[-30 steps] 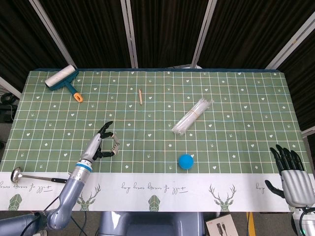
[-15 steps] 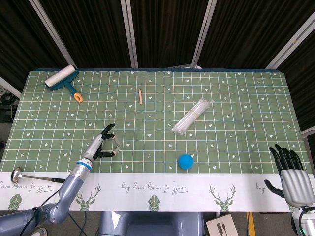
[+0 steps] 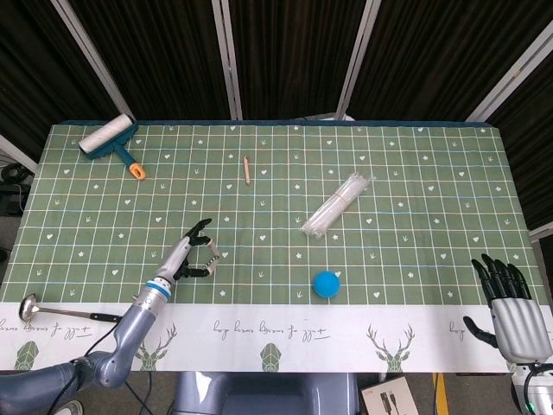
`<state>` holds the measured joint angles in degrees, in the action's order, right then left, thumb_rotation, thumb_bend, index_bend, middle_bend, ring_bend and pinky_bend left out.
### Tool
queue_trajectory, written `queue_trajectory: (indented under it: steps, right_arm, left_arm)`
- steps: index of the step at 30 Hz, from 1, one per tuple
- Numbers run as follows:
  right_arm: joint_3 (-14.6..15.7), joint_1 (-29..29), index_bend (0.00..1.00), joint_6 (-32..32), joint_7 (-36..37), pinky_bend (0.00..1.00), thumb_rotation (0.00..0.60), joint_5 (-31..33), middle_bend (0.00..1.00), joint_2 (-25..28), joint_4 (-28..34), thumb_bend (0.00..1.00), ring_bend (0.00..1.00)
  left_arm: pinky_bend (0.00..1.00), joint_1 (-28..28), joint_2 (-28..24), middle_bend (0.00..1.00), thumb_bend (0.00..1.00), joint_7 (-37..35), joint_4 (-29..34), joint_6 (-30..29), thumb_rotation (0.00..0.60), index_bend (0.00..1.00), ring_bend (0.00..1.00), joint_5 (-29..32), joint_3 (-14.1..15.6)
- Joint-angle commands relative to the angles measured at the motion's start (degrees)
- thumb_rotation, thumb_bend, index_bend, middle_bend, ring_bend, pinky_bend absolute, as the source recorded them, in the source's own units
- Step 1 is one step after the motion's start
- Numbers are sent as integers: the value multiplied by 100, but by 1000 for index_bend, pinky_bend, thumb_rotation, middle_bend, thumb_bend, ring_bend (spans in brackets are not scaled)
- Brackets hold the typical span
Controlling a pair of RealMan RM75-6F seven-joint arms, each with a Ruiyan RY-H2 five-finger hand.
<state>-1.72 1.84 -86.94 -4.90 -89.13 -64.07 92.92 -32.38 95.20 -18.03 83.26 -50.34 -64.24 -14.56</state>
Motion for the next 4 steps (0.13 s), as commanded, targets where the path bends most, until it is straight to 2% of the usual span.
queue_trajectory:
  steps: [1,4]
  right_arm:
    - [-2,-1,0,0,9,54,600,5,0,1,-1,110,0]
    - [3,-3,0,-8,12,54,600,-8,0,6,-4,110,0]
  left_arm:
    - [0,-13,8,0,497,26,-8,-26,600,579,0,-19,3]
    - [0,-10,-26,0,498,65,5,-72,600,579,0,-49,20]
